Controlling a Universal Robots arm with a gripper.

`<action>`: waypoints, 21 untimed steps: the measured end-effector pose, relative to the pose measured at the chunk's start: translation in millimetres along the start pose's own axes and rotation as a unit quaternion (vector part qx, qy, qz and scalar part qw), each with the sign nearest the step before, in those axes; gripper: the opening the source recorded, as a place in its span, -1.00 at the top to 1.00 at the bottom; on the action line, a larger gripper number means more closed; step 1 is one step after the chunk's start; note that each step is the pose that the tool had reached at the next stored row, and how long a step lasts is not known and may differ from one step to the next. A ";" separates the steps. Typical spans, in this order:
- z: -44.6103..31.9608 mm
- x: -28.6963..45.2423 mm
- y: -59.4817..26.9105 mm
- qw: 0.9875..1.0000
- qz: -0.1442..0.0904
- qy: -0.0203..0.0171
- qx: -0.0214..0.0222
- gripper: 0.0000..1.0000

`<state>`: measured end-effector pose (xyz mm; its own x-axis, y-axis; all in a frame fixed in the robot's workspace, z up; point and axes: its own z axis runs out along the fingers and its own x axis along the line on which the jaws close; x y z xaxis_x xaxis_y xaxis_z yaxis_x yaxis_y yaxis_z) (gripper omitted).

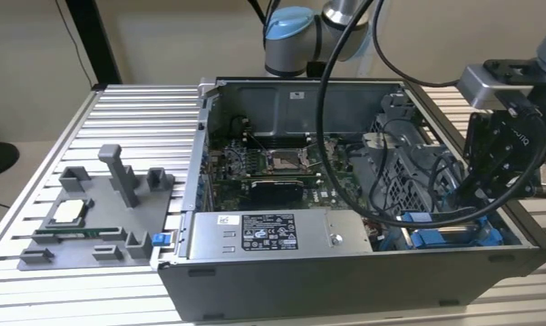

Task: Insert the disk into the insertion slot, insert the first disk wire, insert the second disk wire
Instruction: 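Insert the first disk wire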

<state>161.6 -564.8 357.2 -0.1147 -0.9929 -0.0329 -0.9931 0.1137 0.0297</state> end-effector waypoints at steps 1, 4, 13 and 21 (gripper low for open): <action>0.3 0.0 -0.2 1.000 -0.003 0.000 -0.002 1.00; 1.4 0.0 -1.0 1.000 -0.016 0.001 -0.006 1.00; 3.1 0.2 -1.9 1.000 -0.029 0.002 -0.007 1.00; 7.6 2.5 -2.5 1.000 -0.029 0.002 -0.007 1.00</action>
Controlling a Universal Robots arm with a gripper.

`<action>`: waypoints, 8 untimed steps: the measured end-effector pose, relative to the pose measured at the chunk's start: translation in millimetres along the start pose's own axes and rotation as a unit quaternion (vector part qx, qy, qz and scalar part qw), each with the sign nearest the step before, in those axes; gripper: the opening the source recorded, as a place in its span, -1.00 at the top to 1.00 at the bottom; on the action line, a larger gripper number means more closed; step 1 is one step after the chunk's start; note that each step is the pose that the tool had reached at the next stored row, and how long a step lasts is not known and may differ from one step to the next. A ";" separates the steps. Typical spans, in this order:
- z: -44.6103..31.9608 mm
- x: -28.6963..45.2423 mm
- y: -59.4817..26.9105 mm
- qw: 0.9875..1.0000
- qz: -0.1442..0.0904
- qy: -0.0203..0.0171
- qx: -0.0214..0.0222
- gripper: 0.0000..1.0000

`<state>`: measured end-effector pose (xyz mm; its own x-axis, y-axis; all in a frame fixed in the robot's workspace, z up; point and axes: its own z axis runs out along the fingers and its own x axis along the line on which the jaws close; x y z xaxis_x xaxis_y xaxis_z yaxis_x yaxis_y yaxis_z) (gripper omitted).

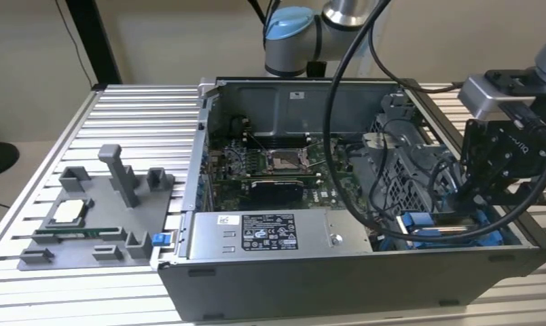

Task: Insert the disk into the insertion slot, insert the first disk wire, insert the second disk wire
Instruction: 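Insert the first disk wire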

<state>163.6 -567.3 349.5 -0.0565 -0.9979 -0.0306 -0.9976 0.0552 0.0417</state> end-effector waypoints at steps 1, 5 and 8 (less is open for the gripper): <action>0.5 0.4 -0.1 1.000 0.000 0.000 0.000 1.00; 3.2 0.6 -0.2 1.000 0.000 0.001 0.000 1.00; 4.5 0.8 -0.3 1.000 0.000 0.002 0.000 1.00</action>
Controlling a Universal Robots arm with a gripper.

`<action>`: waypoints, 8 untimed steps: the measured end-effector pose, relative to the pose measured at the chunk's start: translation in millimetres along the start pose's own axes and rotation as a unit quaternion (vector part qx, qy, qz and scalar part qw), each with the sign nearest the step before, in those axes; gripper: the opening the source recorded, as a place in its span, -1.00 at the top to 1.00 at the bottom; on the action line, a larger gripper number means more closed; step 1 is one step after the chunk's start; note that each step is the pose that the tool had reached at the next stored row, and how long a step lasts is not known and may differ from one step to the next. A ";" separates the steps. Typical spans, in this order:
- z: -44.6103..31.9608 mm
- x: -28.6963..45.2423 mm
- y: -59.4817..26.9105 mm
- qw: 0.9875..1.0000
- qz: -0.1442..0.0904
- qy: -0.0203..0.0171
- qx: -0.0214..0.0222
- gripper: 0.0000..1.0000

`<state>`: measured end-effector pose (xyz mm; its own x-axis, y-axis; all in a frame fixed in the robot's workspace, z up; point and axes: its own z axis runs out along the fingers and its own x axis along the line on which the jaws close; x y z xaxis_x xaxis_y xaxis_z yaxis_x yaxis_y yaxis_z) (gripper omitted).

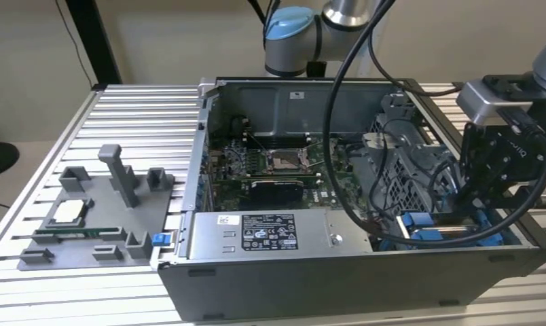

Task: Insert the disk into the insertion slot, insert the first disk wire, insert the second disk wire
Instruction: 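Insert the first disk wire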

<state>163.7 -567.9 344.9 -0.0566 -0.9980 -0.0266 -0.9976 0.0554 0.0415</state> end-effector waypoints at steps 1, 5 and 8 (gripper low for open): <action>0.2 0.0 0.0 1.000 0.000 0.000 0.000 1.00; 1.1 0.1 -0.1 1.000 0.000 0.000 0.000 1.00; 1.7 0.1 -0.2 1.000 0.000 0.000 0.000 1.00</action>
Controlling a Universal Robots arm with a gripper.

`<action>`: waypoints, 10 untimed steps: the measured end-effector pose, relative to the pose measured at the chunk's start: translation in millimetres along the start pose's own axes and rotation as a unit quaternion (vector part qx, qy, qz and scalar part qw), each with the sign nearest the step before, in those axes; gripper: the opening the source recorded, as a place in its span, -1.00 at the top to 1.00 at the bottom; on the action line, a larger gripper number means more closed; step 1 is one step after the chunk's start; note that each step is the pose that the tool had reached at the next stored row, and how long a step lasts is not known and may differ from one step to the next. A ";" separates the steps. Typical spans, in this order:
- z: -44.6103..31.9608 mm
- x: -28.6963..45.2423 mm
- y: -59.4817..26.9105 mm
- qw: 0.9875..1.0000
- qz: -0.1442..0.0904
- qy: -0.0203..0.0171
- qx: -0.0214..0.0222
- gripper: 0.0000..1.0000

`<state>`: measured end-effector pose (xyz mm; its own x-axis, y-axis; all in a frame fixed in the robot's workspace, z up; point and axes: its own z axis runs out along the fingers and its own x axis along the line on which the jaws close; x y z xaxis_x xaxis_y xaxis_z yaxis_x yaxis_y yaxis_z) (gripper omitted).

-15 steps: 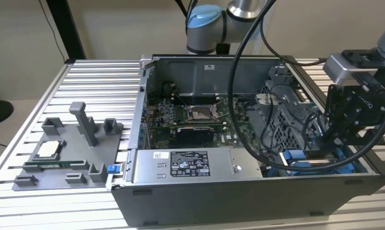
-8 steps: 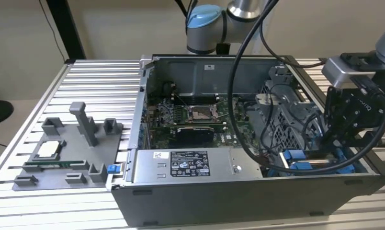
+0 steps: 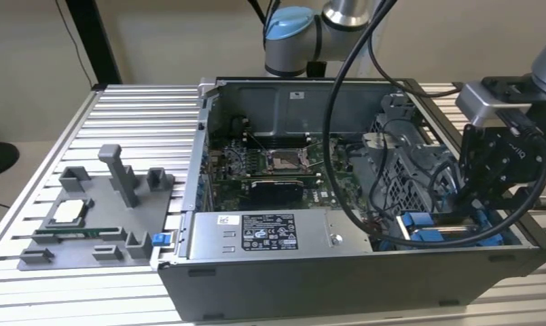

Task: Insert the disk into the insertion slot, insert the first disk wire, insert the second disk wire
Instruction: 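Insert the first disk wire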

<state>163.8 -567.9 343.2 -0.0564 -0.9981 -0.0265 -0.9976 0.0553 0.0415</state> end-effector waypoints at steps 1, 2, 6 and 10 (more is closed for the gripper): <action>0.2 0.0 0.0 1.000 0.000 0.000 0.000 1.00; 0.5 0.0 0.0 1.000 0.000 0.000 0.000 1.00; 1.0 0.0 -0.5 1.000 0.000 0.000 0.000 1.00; 1.7 0.0 -1.2 1.000 0.000 0.000 0.000 1.00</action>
<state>164.9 -567.9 341.5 -0.0565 -0.9981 -0.0265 -0.9976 0.0554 0.0415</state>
